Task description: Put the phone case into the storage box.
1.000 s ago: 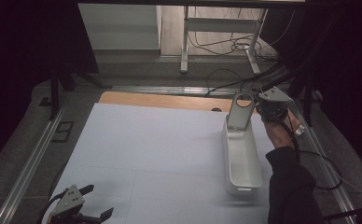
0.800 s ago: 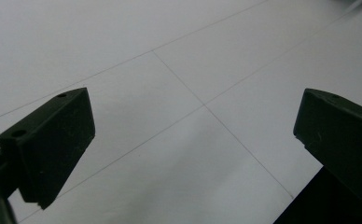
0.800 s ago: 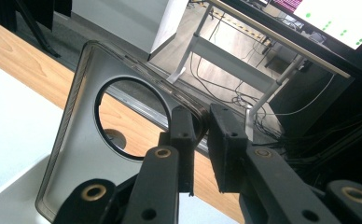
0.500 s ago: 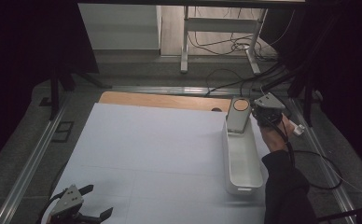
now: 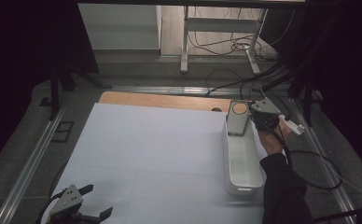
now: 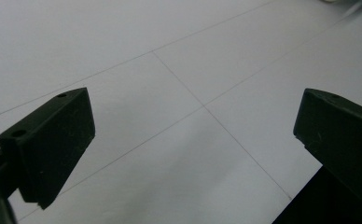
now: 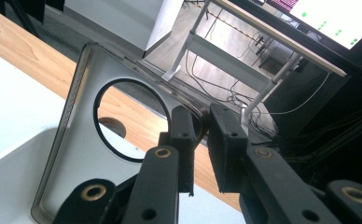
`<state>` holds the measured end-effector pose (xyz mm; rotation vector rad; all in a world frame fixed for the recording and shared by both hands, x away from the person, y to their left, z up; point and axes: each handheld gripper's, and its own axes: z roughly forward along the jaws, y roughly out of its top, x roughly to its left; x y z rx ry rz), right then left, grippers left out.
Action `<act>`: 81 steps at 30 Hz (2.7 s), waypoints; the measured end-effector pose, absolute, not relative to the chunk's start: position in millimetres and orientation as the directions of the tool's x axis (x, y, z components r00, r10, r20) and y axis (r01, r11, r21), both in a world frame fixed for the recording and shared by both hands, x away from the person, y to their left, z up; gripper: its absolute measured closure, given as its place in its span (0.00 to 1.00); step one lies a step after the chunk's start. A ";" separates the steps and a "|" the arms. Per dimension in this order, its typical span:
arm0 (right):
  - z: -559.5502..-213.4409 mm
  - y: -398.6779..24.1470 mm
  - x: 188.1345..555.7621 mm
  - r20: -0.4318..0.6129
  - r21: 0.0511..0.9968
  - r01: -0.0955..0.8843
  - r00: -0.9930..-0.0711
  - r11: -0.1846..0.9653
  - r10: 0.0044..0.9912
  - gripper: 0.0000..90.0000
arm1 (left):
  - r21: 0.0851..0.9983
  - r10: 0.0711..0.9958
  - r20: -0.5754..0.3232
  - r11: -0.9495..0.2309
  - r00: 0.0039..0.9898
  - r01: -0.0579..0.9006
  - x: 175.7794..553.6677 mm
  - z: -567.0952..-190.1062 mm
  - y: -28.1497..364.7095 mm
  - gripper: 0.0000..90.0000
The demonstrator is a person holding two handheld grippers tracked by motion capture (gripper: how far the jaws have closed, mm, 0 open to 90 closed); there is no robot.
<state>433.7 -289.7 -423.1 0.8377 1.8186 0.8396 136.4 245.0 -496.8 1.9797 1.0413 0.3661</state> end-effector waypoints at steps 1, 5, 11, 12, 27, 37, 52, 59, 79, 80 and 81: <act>-423.6 -289.8 433.8 -0.457 0.826 0.188 -0.326 0.531 0.827 0.89 | 0.792 0.782 -0.120 -0.296 0.611 0.534 136.4 -496.8 245.0 0.00; -424.3 -290.5 434.0 -0.452 0.830 0.193 -0.318 0.523 0.833 0.88 | 0.792 0.782 -0.120 -0.297 0.612 0.534 136.4 -496.8 244.9 0.00; -423.9 -291.0 434.5 -0.431 0.840 0.203 -0.315 0.503 0.846 0.82 | 0.792 0.782 -0.119 -0.297 0.611 0.534 136.4 -496.9 244.8 0.00; -423.8 -290.6 434.4 -0.431 0.841 0.202 -0.313 0.502 0.846 0.81 | 0.792 0.782 -0.119 -0.297 0.612 0.534 136.4 -496.8 244.9 0.00; -419.1 -292.4 428.9 -0.386 0.849 0.230 -0.347 0.477 0.855 0.59 | 0.792 0.785 -0.123 -0.291 0.608 0.537 136.5 -496.8 245.3 0.00; -414.8 -293.2 423.1 -0.327 0.858 0.268 -0.371 0.438 0.869 0.46 | 0.796 0.798 -0.112 -0.284 0.592 0.534 135.1 -495.9 247.2 0.00; -405.2 -301.4 407.6 -0.224 0.876 0.320 -0.391 0.360 0.893 0.34 | 0.794 0.801 -0.084 -0.306 0.593 0.525 134.8 -496.0 245.8 0.00; -402.3 -303.2 398.8 -0.194 0.877 0.334 -0.413 0.346 0.890 0.33 | 0.794 0.802 -0.076 -0.311 0.593 0.523 134.6 -496.1 245.3 0.00; -395.4 -299.9 374.3 -0.104 0.865 0.392 -0.469 0.312 0.877 0.29 | 0.795 0.805 -0.082 -0.303 0.587 0.526 133.1 -495.7 247.8 0.00; -395.5 -299.2 372.5 -0.102 0.864 0.393 -0.474 0.314 0.874 0.29 | 0.795 0.806 -0.082 -0.302 0.586 0.527 133.2 -495.8 247.7 0.00; -395.6 -298.3 370.5 -0.097 0.863 0.396 -0.479 0.314 0.872 0.28 | 0.794 0.806 -0.081 -0.304 0.586 0.527 133.3 -495.9 247.5 0.00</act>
